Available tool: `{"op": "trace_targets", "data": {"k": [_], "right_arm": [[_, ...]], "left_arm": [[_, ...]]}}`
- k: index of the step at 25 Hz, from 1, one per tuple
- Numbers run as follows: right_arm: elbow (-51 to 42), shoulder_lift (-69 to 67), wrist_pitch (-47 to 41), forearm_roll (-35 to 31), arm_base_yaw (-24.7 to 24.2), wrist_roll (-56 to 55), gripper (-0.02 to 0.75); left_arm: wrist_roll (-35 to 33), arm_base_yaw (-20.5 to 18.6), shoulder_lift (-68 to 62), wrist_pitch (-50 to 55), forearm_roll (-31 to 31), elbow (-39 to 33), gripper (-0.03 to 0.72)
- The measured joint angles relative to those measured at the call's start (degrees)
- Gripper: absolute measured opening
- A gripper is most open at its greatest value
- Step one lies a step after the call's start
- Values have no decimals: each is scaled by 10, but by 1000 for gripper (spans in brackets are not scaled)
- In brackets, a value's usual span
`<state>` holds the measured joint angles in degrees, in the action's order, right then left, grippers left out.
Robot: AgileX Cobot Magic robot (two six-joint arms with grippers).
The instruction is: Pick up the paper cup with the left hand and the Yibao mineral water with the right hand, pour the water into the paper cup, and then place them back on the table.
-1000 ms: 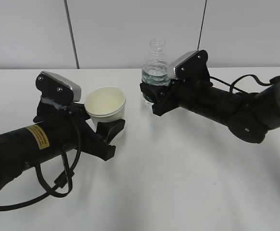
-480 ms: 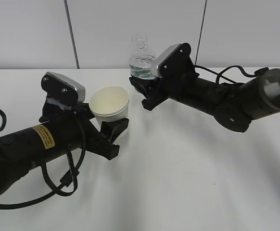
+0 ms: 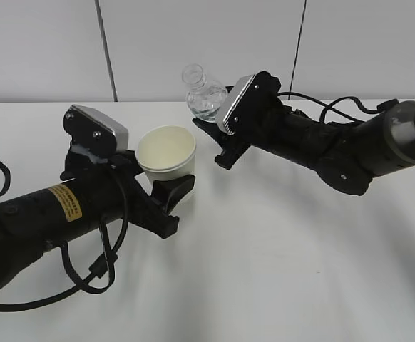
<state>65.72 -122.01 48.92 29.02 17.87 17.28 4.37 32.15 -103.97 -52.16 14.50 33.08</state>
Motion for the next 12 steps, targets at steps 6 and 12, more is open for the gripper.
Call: {"op": "trace_targets", "data": {"k": [6, 12], "right_arm": [[0, 0, 9, 0, 0, 10, 466], [0, 0, 22, 1, 0, 10, 466]], "left_arm": [[0, 0, 0, -1, 2, 0, 458], [0, 0, 0, -1, 2, 0, 458]]}}
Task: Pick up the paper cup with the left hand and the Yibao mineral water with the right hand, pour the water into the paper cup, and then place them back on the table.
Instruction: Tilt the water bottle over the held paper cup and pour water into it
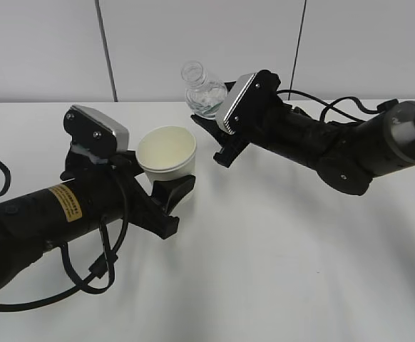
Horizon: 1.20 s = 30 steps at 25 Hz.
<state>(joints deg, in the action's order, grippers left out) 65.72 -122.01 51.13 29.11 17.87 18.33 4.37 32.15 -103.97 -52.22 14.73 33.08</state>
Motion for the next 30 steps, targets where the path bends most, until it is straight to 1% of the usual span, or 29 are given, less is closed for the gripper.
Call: {"op": "trace_targets", "data": {"k": [13, 23, 30], "right_arm": [[0, 0, 4, 2, 0, 53, 465], [0, 0, 4, 3, 0, 141, 465], [0, 0, 4, 3, 0, 220, 465]], "left_arm": [[0, 0, 0, 1, 0, 0, 458], [0, 0, 0, 34, 1, 0, 458], [0, 0, 0, 34, 2, 0, 458]]}}
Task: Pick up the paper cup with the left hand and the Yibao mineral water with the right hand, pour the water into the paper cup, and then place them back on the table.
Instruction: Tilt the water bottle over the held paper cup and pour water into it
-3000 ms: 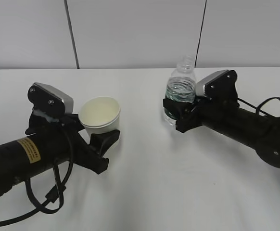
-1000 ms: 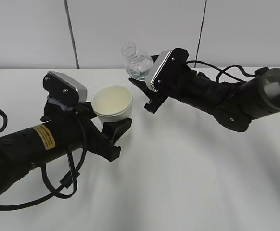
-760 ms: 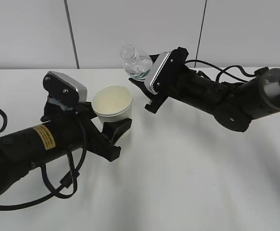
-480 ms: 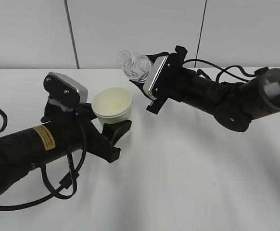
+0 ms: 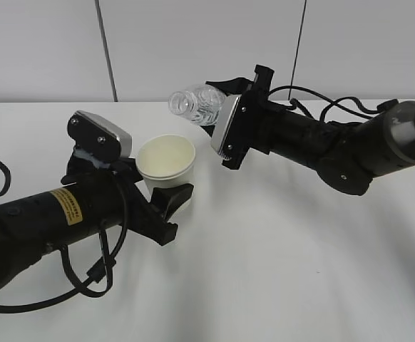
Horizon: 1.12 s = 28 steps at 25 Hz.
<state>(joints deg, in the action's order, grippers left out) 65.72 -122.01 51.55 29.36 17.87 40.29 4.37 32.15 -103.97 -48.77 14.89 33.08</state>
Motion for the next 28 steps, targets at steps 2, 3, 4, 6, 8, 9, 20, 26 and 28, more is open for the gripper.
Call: {"op": "trace_targets", "data": {"k": [2, 3, 4, 6, 8, 9, 20, 26, 28], "right_arm": [[0, 0, 4, 0, 0, 9, 465], [0, 0, 5, 0, 0, 13, 465], [0, 0, 9, 0, 0, 21, 465], [0, 0, 14, 0, 0, 42, 465], [0, 0, 18, 0, 0, 63, 465], [0, 0, 18, 0, 0, 74, 465], [0, 0, 26, 0, 0, 173, 465], [0, 0, 28, 1, 0, 221, 465], [0, 0, 35, 2, 0, 232, 465]], "left_arm": [[0, 0, 0, 0, 0, 0, 458], [0, 0, 0, 0, 0, 0, 458], [0, 0, 0, 0, 0, 0, 458], [0, 0, 0, 0, 0, 0, 458], [0, 0, 0, 2, 0, 0, 458], [0, 0, 0, 3, 0, 0, 458], [1, 0, 0, 18, 1, 0, 458], [2, 0, 0, 27, 1, 0, 458], [2, 0, 0, 27, 1, 0, 458]]}}
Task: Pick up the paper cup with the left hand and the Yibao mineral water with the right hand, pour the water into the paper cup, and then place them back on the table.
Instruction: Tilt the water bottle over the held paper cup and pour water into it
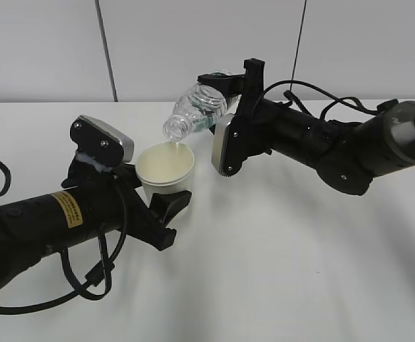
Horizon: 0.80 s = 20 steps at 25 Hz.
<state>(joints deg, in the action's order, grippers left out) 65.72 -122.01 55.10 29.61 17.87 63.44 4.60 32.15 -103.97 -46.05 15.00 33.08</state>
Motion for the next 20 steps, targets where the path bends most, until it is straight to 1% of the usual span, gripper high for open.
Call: {"op": "trace_targets", "data": {"k": [4, 20], "right_arm": [[0, 0, 14, 5, 0, 12, 465], [0, 0, 16, 10, 0, 31, 465]], "left_arm": [[0, 0, 0, 0, 0, 0, 458], [0, 0, 0, 2, 6, 0, 458]]}}
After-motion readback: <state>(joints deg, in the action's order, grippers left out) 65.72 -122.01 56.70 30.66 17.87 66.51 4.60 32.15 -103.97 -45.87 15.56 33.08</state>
